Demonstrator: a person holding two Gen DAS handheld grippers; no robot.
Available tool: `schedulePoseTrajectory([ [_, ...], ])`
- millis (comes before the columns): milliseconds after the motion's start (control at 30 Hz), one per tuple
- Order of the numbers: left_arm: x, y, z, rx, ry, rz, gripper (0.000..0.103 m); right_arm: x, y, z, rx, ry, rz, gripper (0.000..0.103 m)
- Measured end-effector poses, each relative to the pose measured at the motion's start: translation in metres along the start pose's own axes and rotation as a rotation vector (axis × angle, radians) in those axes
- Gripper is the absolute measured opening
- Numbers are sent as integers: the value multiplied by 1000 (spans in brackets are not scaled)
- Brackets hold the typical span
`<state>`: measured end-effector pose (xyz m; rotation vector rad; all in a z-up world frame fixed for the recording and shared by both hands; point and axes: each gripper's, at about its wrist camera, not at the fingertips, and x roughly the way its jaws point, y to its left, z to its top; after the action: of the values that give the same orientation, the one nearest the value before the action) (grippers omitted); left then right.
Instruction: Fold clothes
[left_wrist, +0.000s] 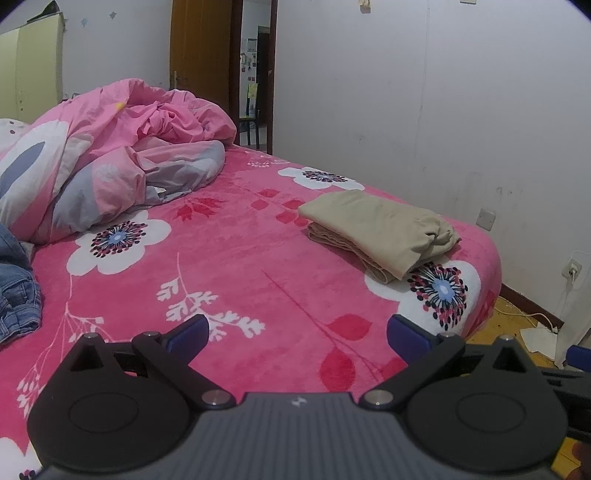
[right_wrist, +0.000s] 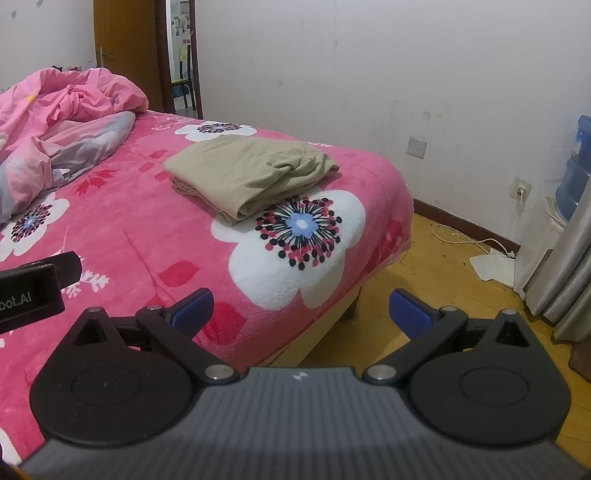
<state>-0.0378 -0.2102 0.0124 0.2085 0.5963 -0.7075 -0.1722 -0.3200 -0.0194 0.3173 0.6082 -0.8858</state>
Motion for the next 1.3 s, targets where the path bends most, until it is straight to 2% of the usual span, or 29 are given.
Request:
schedulePoseTrajectory([
  [1300,-6,4,-2,-13,0,3,103,-6,4,0,-8,-4,9,102],
])
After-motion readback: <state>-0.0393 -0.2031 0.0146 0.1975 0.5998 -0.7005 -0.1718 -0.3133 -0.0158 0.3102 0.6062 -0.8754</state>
